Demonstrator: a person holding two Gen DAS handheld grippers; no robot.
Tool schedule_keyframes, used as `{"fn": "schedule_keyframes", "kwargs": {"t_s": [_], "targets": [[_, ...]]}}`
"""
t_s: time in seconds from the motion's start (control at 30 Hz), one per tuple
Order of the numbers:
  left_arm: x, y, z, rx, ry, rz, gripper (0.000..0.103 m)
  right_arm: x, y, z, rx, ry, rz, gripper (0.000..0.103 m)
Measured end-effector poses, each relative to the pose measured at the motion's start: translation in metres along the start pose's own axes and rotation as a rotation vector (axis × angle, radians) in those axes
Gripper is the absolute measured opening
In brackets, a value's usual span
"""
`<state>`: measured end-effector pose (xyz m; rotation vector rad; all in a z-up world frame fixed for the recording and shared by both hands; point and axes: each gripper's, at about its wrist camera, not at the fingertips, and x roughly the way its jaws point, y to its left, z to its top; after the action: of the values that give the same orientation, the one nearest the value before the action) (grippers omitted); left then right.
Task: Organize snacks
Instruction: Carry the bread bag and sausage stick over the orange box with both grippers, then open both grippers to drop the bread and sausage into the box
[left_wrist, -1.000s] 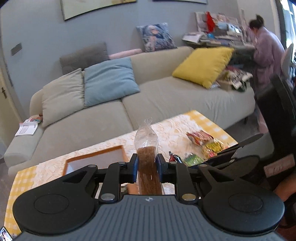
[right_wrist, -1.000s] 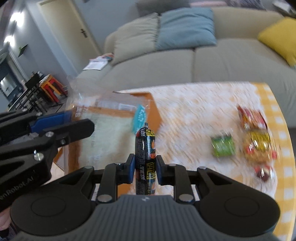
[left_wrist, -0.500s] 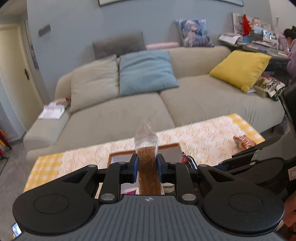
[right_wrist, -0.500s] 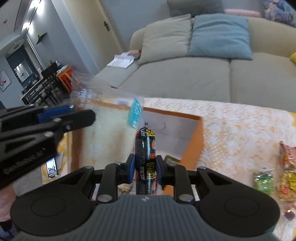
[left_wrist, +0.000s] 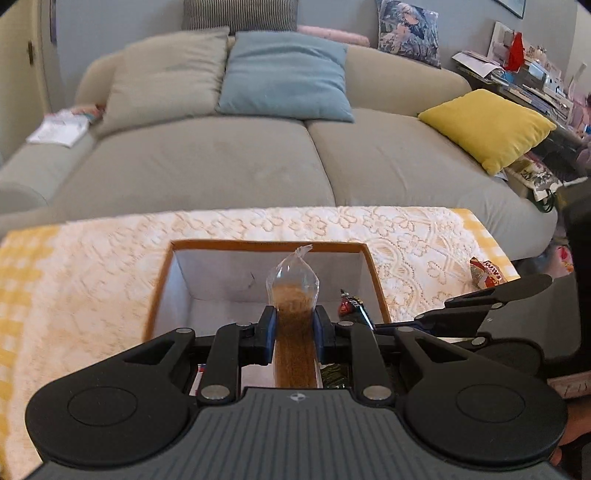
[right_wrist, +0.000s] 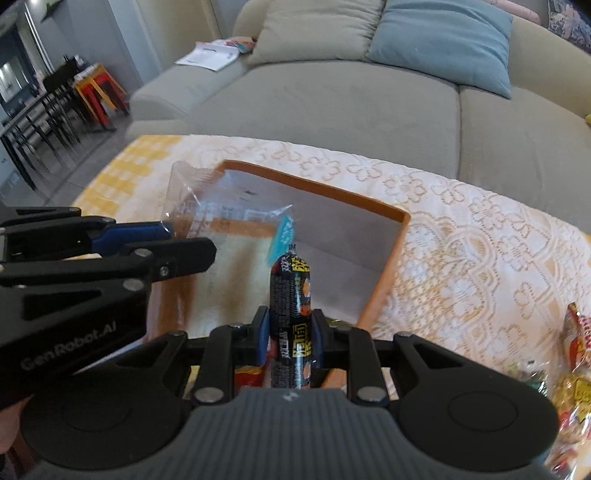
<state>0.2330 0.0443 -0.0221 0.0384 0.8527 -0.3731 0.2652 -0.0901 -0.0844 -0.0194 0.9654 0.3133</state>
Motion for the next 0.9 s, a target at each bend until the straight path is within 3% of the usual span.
{"fn": "schedule_keyframes", "kwargs": {"t_s": [0.2,0.33,0.47,0.6,0.77,0.83,0.9], "targets": [[0.017,0.023,0.012,-0.058,0.017,-0.024,0.022,0.022,0.000,0.010,-0.039,0.020,-0.035,0.021],[0.029,0.036,0.017,-0.077,0.051,0.079,0.023,0.034,0.001,0.015,-0.049,0.027,-0.048,0.021],[0.042,0.048,0.018,-0.113,0.094,0.106,0.023,0.043,0.004,0.017,-0.061,0.036,-0.048,0.021],[0.060,0.044,0.018,-0.079,0.146,0.182,0.023,0.049,0.007,0.020,-0.073,0.040,-0.058,0.021],[0.069,0.032,0.015,0.003,0.173,0.223,0.024,0.053,0.009,0.021,-0.091,0.048,-0.079,0.021],[0.068,0.028,0.015,0.029,0.166,0.238,0.030,0.054,0.009,0.020,-0.102,0.050,-0.093,0.021],[0.064,0.024,0.016,0.045,0.156,0.241,0.045,0.055,0.007,0.019,-0.099,0.053,-0.096,0.021]]}}
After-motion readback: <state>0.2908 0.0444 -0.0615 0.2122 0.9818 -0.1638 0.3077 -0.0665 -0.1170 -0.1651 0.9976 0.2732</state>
